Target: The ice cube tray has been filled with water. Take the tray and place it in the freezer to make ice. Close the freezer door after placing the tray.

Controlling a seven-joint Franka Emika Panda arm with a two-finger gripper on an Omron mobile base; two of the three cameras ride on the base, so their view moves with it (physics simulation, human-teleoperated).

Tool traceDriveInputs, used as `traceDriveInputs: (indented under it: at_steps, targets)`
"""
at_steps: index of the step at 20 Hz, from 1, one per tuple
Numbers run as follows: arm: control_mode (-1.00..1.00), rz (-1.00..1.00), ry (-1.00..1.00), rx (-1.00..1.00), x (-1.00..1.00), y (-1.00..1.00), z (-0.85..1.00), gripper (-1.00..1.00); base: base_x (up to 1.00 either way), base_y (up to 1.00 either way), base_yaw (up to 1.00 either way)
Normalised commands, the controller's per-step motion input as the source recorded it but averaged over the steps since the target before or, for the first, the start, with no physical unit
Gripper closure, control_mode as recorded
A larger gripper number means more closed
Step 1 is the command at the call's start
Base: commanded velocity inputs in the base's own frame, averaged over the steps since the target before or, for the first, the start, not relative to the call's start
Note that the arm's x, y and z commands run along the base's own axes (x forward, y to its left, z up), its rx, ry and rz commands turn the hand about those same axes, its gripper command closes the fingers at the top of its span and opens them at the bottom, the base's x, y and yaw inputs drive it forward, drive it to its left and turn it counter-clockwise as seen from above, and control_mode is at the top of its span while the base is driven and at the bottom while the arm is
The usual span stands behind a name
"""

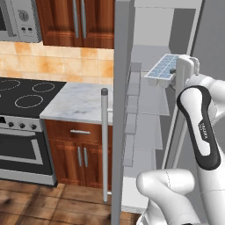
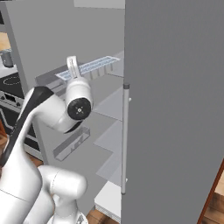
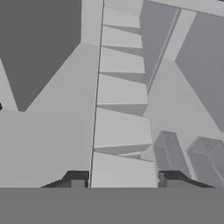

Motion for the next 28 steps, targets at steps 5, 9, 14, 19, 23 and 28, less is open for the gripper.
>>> traceDriveInputs:
  at_steps: [5, 9, 14, 19, 23, 28]
  targets:
    - [-1.00, -0.04, 0.00, 0.03, 0.00, -0.03, 0.20, 1.00, 0.00, 0.00, 0.00]
    - [-1.00, -0.01, 0.00, 0.04, 0.04, -0.02, 0.15, 1.00, 0.00, 0.00, 0.00]
    - [-1.00, 0.00, 0.00, 0.04, 0.18, 0.00, 0.06, 1.00, 0.00, 0.00, 0.00]
    - [-1.00, 0.00, 0.00, 0.02, 0.25, 0.00, 0.01, 1.00, 0.00, 0.00, 0.00]
    - [-1.00, 0.00, 0.00, 0.00, 0.31, 0.00, 0.00, 1.00, 0.00, 0.00, 0.00]
    - [-1.00, -0.01, 0.00, 0.00, 0.26, 0.00, 0.01, 1.00, 0.00, 0.00, 0.00]
